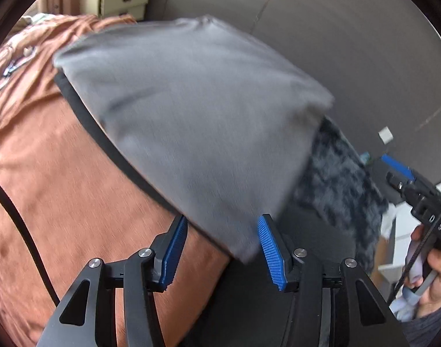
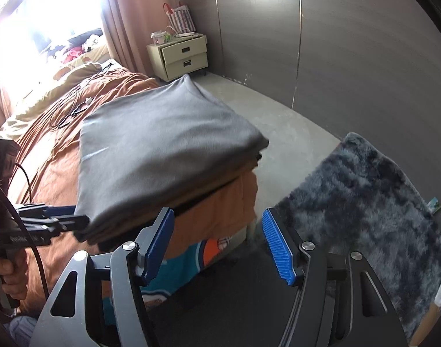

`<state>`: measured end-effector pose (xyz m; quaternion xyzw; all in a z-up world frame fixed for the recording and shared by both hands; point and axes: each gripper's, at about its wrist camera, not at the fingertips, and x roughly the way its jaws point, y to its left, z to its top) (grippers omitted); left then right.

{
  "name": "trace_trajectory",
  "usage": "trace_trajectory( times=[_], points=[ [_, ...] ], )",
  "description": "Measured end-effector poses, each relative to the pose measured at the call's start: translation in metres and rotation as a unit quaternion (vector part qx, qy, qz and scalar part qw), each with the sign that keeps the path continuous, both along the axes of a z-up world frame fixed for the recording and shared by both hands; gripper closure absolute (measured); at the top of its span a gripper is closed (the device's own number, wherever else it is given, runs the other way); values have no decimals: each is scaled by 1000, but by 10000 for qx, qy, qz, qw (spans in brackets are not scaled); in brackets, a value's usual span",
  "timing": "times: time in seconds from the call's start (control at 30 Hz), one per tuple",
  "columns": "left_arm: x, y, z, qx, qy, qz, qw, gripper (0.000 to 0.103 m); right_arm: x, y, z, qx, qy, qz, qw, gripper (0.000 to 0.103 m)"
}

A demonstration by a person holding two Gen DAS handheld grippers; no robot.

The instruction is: Fold small clothes

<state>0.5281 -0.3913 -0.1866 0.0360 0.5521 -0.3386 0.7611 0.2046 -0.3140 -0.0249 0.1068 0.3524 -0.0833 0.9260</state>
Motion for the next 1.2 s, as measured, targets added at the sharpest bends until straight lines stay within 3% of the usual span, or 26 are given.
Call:
trace_trajectory(
  times=[0.07,0.13,0.4,0.6,0.77,0.9,0.93,0.97,1.07,1.2],
  points=[
    [-8,-2,-5,111,161,-110,9997,50,-8,1,2,16,-7,7,10000,41],
    [-16,-1,-1,192,23,-79,9998,50,-17,-1,5,115,-69,-13,9999,41],
    [-42,19,42,-20,-264,82,9996,50,-58,3,18,343,-382,-4,9987,41],
    [-63,38,80,-377,-617,143,9973,47,-91,25,39,-62,-564,22,9984,41],
    [-84,58,112,-603,-1053,168,9925,18,-118,46,57,-252,-687,-71,9973,41],
    [-109,77,136,-759,-1452,122,9864,9,-137,68,70,-354,-746,-157,9965,40],
    [-115,82,141,-792,-1511,97,9853,4,-142,76,74,-424,-748,-131,9962,37],
    [-123,89,146,-777,-1610,94,9838,1,-146,83,78,-481,-766,-101,9959,26],
    [-140,108,157,-715,-1807,114,9809,0,-162,105,88,-548,-839,-17,9950,0],
    [-162,133,168,-617,-1859,167,9805,0,-186,126,95,-437,-831,80,9955,0]
  ],
)
